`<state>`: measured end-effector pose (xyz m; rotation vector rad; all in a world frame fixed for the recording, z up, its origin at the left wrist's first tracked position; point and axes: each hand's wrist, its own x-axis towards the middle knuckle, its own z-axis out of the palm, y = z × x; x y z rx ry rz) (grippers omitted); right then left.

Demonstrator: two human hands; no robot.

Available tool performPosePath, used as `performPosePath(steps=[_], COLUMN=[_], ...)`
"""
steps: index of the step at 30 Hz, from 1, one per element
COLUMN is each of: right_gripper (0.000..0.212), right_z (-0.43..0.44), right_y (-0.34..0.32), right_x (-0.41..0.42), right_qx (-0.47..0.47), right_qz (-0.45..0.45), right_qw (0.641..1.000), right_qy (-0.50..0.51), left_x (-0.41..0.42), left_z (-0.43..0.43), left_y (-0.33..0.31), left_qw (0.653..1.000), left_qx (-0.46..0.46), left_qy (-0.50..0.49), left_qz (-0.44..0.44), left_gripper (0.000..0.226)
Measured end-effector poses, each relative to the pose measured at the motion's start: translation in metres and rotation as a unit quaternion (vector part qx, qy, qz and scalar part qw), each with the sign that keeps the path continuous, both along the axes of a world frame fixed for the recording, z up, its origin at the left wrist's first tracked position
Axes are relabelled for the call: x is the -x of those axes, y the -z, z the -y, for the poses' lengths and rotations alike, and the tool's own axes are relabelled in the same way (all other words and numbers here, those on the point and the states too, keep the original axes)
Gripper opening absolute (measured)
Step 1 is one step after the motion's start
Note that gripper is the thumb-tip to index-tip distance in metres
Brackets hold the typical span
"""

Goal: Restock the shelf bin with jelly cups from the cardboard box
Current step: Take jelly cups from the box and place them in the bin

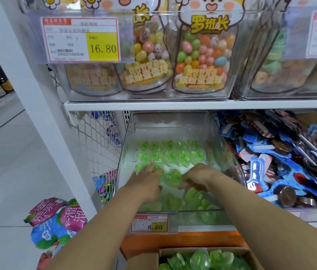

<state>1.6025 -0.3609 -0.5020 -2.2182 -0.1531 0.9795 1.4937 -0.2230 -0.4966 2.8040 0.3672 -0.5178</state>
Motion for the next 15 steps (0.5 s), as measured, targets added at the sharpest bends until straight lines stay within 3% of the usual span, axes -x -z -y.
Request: performPosePath(steps=[3, 8, 15], right_gripper=[0.017, 0.011, 0.015], right_z=[0.002, -0.004, -0.019], right_y=[0.002, -0.003, -0.002], right_x=[0.002, 0.002, 0.005], right_qx=[-0.062, -0.078, 0.006], right_qz=[-0.042, -0.047, 0.018], right_qw=[0.996, 0.991, 1.000], right_qy=[0.056, 0.100, 0.000], left_x=[0.000, -0.001, 0.000], left_z=[0.000, 0.000, 0.002], left_y=[0.000, -0.001, -0.002], left_qw=[1.000, 1.000, 1.000], left_qx=[-0.005, -0.008, -0.021], left_qy=[0.003, 0.002, 0.005], left_qz=[-0.001, 0.003, 0.005], left_gripper=[0.061, 0.060, 0.060])
